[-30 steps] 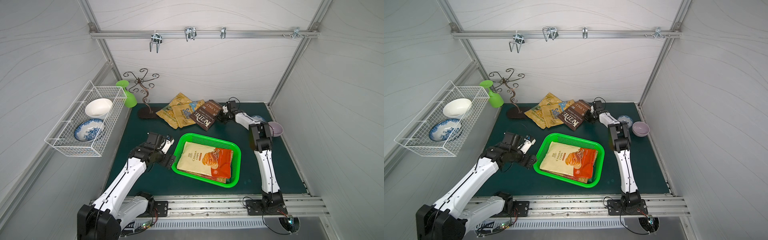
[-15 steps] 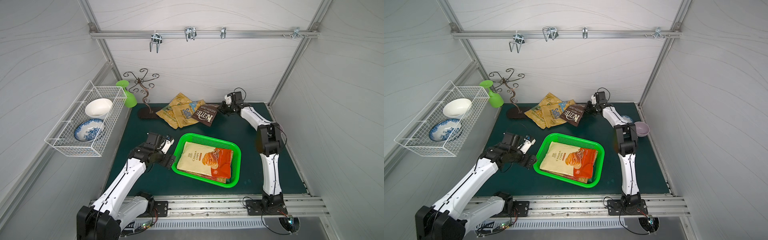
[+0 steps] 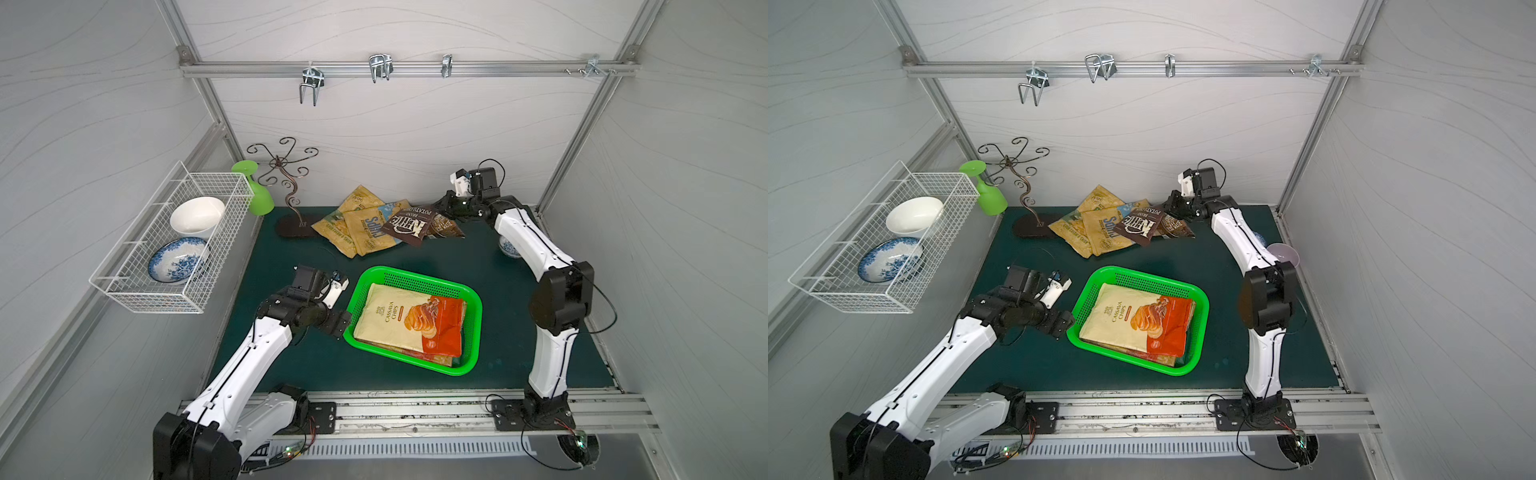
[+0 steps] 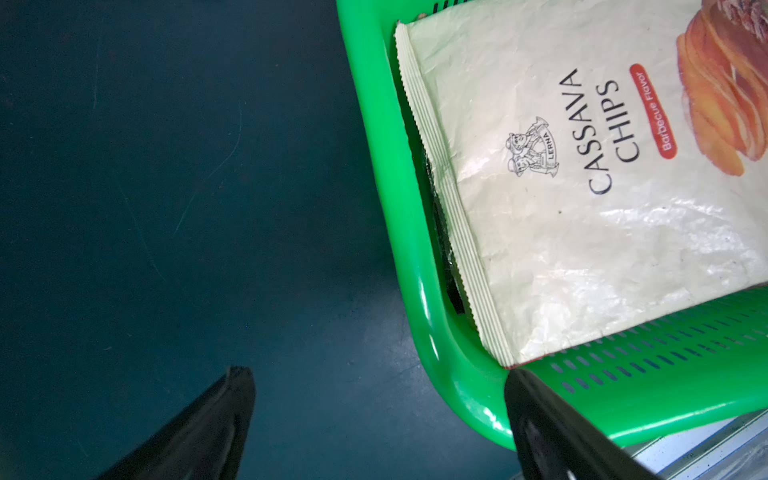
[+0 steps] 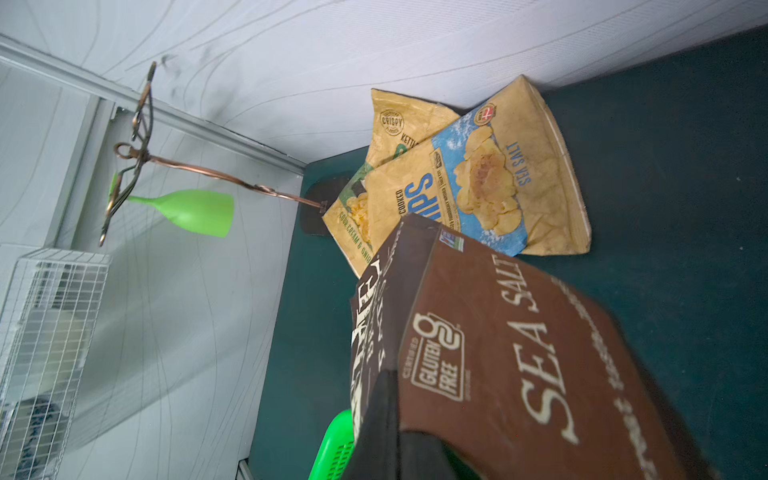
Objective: Put the potato chips into the basket
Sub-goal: Pick up the potato chip from the center of the board.
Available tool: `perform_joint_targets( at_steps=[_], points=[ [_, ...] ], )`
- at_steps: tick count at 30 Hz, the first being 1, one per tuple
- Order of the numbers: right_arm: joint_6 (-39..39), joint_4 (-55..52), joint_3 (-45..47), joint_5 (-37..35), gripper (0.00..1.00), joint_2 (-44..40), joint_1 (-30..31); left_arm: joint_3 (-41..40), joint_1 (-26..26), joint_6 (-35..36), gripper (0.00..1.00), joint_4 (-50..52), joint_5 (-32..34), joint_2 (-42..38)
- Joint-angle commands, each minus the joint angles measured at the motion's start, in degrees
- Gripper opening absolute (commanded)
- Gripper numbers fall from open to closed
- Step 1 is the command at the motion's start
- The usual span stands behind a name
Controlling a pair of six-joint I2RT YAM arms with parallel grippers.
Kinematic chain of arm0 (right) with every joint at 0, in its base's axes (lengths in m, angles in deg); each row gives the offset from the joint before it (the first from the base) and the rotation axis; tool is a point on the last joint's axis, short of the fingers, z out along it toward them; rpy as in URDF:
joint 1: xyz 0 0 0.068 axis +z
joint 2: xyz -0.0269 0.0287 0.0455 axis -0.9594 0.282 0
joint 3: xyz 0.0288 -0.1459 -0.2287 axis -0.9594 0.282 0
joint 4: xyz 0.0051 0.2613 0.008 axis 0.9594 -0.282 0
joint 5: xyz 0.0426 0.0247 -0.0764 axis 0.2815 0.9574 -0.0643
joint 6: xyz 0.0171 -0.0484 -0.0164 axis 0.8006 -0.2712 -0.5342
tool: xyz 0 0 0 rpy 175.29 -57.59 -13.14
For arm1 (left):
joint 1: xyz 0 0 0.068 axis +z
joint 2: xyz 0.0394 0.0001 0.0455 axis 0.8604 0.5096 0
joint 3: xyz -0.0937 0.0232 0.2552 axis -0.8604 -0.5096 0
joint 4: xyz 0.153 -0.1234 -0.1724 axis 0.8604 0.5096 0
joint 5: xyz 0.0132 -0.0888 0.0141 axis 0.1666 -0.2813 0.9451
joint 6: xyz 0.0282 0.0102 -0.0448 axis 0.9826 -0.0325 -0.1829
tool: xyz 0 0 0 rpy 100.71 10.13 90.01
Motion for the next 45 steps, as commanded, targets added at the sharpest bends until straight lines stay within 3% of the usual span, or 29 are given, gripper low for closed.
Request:
perform_joint_targets(
  at_steps=[1, 6, 14, 23, 27, 33, 39, 45],
  points=[
    [-2.53, 0.05, 2.45, -3.90, 0.00, -8.32, 1.58, 0.53, 0.33, 0.65, 0.98, -1.04, -1.14, -1.29],
    [-3.46, -1.40, 7.16, -7.25, 0.00, -17.12, 4.34, 4.00, 0.33, 5.42, 0.98, 2.33, -3.40, -1.00],
    [-4.29, -2.46, 17.30, -13.92, 0.00, -30.94, 10.49, 23.98, -0.44, 8.84, 0.98, 15.23, -4.32, 2.03],
    [-0.17, -4.79, 26.82, -29.23, 0.00, -40.31, 23.26, 41.10, -9.42, 10.09, 0.98, 27.89, -6.22, 8.50],
    [3.79, -5.01, 29.72, -39.25, 0.00, -41.64, 29.47, 42.81, -13.65, 9.28, 0.97, 28.43, -6.50, 9.43],
    [12.37, -4.55, 30.77, -46.81, 0.00, -40.40, 35.77, 42.20, -20.79, 8.52, 0.97, 27.92, -4.37, 10.03],
    [21.04, -4.31, 29.80, -60.20, 0.00, -38.46, 42.55, 41.73, -23.78, 7.77, 0.97, 26.21, -2.52, 9.99],
    [32.43, -11.02, 24.70, -64.09, 0.00, -35.47, 43.65, 40.35, -26.17, 5.68, 0.97, 22.12, 1.29, 10.86]
  ],
)
